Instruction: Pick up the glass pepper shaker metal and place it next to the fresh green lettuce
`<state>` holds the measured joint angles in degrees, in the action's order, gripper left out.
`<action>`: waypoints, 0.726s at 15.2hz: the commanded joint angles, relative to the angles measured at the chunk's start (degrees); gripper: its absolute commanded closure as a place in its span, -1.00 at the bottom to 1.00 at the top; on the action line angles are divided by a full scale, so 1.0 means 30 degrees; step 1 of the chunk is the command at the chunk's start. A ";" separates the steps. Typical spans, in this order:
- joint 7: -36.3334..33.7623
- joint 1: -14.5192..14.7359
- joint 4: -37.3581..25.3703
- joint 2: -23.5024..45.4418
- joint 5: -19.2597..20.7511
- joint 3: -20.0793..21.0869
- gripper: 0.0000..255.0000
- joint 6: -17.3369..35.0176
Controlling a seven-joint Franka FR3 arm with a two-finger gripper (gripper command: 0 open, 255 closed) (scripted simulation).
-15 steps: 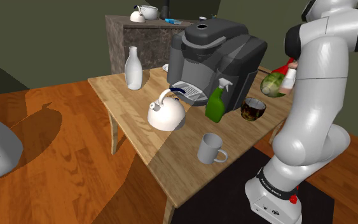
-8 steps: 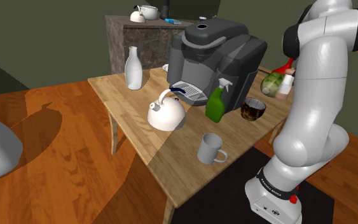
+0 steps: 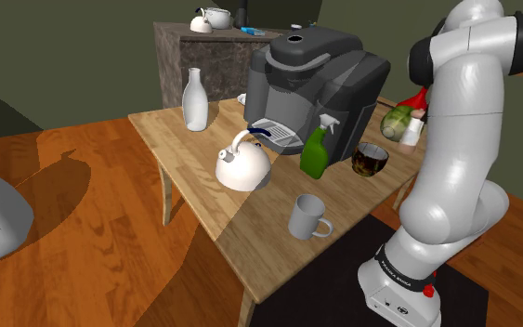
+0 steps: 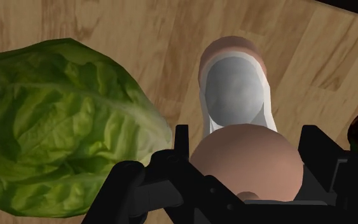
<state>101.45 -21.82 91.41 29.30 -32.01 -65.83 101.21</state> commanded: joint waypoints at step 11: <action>0.0426 0.0067 0.1183 0.0368 -0.0467 0.0308 1.00 0.1299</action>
<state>102.72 -21.62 94.95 30.41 -33.41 -64.91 105.09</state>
